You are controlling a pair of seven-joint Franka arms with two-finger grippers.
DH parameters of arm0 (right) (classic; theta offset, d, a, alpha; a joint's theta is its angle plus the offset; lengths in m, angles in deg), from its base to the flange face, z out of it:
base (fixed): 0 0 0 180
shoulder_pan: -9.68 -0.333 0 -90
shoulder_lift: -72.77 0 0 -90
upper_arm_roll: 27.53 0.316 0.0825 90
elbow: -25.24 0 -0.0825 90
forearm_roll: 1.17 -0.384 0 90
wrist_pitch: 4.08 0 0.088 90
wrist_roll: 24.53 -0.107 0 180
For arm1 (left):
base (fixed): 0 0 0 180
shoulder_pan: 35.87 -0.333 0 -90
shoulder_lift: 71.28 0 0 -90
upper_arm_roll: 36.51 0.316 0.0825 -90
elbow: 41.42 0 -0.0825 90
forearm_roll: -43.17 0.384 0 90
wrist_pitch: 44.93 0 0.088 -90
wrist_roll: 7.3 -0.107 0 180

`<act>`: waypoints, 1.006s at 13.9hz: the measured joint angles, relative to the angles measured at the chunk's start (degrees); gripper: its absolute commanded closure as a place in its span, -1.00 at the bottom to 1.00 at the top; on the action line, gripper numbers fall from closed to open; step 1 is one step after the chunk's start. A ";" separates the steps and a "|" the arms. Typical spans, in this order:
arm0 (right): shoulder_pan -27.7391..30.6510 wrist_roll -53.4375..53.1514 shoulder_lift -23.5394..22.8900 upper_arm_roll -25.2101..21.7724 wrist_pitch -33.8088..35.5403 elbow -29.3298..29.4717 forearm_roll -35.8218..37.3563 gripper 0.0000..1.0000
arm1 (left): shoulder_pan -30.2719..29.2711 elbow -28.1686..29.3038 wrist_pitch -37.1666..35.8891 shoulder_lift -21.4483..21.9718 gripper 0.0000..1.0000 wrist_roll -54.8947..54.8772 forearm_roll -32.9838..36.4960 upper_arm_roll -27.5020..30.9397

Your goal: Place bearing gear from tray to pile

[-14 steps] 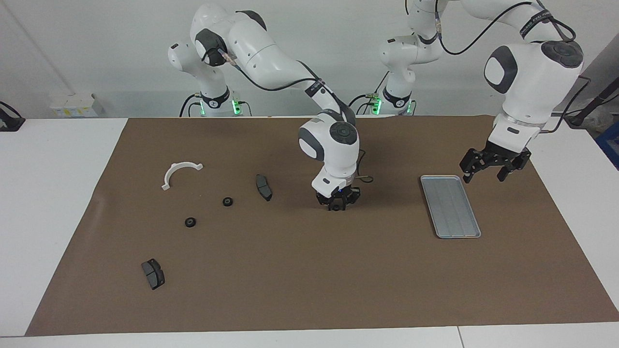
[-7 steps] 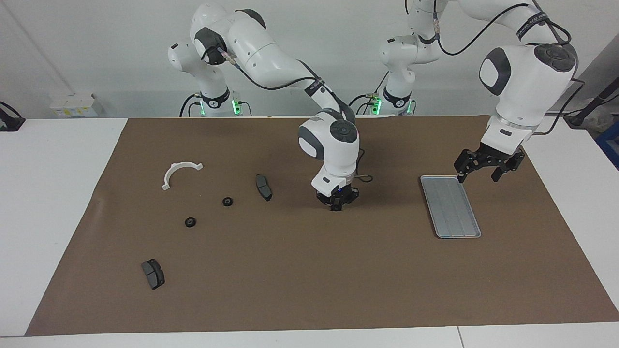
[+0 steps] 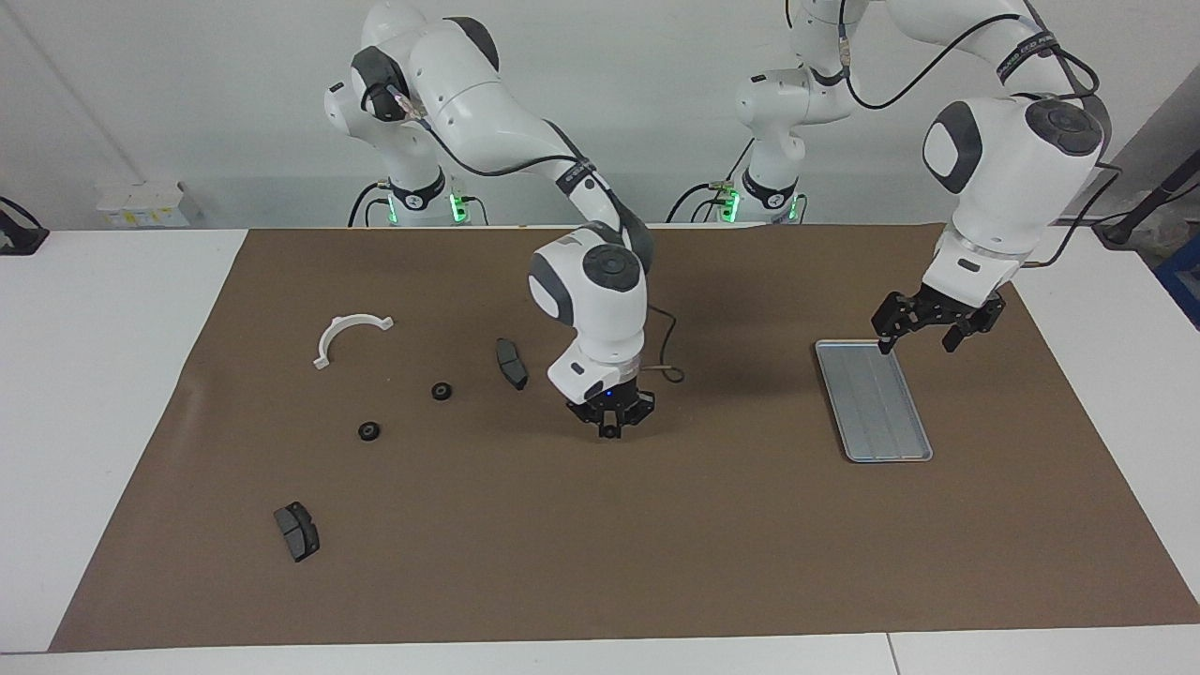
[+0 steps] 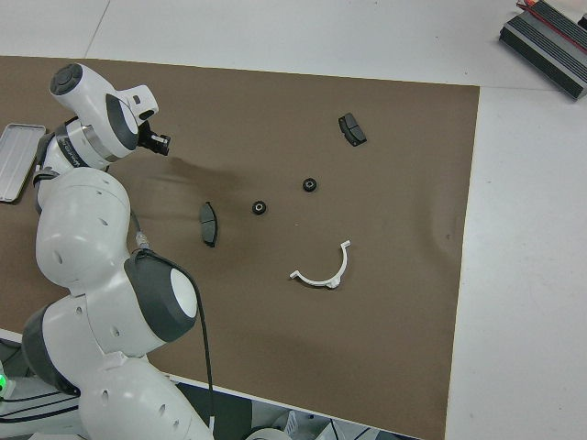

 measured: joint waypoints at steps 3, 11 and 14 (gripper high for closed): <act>6.99 8.37 4.73 0.01 0.00 -6.10 -0.07 1.00 | 0.10 0.00 -1.99 0.37 -1.00 0.00 0.00 -0.11; 19.96 23.37 8.64 0.09 -5.68 -15.93 -0.09 0.66 | 0.78 -0.12 -7.77 2.01 -1.00 0.00 0.00 -0.12; 21.11 23.73 8.51 0.12 -8.63 -18.53 -0.09 -1.00 | 0.82 -0.51 -10.88 5.45 -1.00 0.00 0.00 -0.03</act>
